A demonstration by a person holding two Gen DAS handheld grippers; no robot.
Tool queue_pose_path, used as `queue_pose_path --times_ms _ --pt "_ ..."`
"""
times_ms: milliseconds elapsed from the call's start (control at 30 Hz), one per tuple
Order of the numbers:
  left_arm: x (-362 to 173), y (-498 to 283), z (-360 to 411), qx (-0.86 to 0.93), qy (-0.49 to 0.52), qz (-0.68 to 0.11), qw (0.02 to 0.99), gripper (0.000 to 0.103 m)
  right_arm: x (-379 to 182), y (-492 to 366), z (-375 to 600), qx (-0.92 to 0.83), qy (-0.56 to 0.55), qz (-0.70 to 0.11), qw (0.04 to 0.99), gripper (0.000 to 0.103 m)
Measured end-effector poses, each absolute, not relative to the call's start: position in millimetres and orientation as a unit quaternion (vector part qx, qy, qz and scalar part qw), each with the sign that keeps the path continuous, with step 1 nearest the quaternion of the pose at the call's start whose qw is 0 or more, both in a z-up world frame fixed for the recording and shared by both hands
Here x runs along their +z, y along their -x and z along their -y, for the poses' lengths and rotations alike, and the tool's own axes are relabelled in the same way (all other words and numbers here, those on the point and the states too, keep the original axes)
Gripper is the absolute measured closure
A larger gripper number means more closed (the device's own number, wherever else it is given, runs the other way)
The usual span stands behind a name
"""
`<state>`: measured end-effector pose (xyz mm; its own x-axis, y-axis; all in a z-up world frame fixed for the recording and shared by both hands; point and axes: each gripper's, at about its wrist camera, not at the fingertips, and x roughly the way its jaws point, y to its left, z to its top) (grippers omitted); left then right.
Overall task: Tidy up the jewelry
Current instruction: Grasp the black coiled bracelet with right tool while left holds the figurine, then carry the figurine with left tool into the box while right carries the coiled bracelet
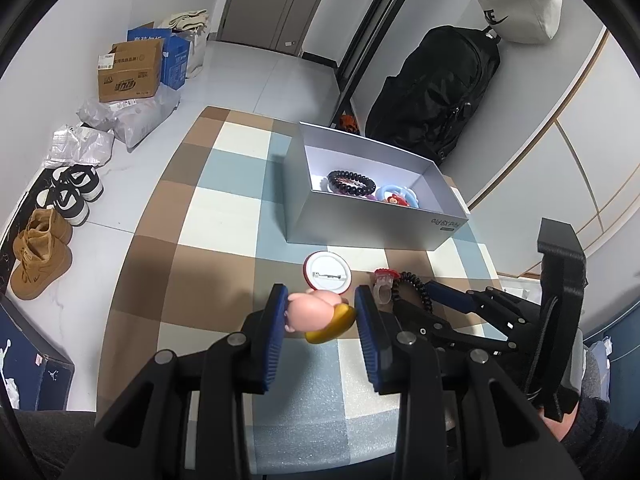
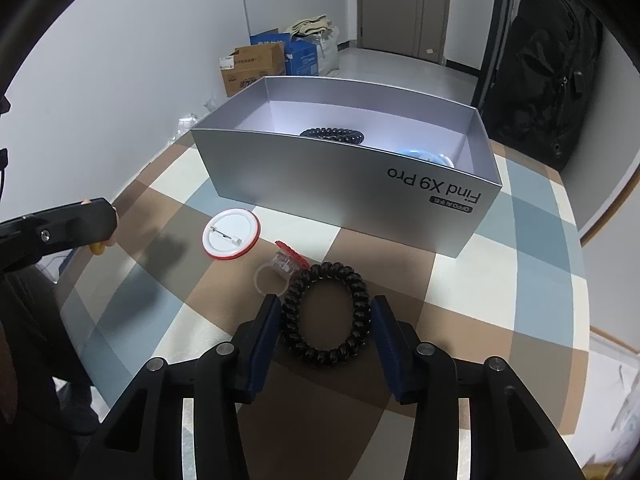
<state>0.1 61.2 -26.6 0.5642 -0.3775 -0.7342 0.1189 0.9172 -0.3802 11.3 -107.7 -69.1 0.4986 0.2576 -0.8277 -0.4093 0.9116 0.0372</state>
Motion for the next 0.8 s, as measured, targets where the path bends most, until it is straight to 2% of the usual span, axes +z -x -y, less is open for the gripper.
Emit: queue_pose_path --times_ms 800 --pt "-9.5 -11.6 -39.9 -0.140 0.143 -0.435 0.878 0.075 -25.3 1.3 158.5 0.212 -0.060 -0.432 0.874 0.059"
